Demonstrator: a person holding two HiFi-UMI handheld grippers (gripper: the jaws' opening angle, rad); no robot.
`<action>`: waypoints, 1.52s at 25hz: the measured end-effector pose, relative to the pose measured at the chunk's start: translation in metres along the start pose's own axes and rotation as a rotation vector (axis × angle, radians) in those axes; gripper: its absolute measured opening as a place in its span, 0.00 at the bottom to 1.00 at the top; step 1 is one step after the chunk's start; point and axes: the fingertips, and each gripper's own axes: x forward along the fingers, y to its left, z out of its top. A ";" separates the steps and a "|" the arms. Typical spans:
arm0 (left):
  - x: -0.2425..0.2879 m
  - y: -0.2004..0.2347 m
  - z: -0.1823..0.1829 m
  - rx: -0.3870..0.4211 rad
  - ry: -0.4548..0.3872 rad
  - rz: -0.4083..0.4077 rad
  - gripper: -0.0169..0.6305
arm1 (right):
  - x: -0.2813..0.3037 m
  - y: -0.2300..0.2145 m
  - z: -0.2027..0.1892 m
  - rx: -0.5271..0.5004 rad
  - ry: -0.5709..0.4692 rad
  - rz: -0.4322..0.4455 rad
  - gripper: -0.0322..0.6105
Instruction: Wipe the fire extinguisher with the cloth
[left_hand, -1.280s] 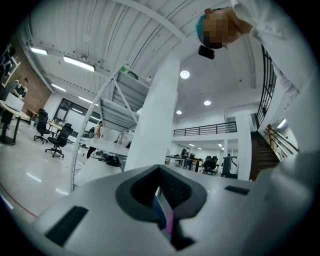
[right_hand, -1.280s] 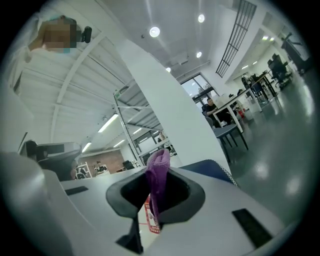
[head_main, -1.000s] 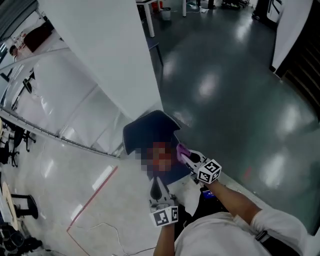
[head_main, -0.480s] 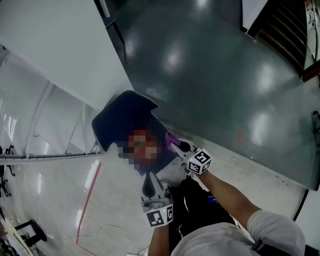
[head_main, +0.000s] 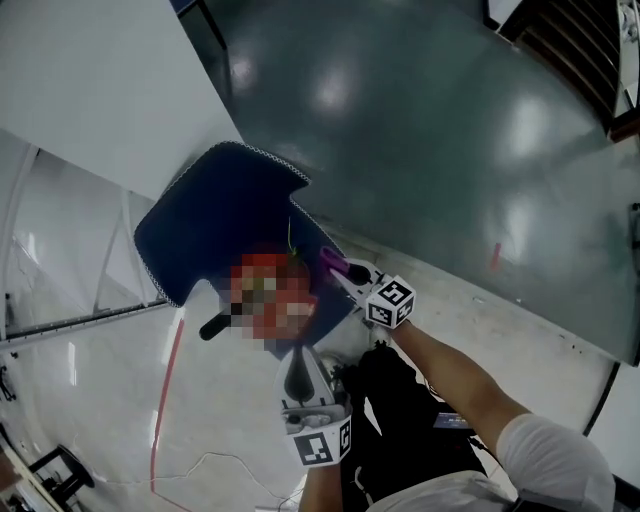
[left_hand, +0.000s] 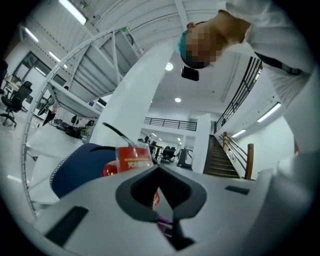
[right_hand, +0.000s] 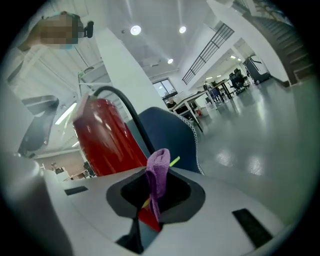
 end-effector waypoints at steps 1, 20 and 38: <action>-0.002 0.002 -0.006 -0.004 -0.001 -0.005 0.04 | 0.009 -0.008 -0.014 0.004 0.015 -0.005 0.14; -0.034 -0.003 0.005 -0.088 -0.017 -0.059 0.04 | 0.040 0.011 -0.032 0.113 -0.017 0.175 0.14; -0.066 -0.050 0.134 -0.061 0.009 -0.026 0.04 | -0.020 0.121 0.115 0.099 -0.098 0.239 0.14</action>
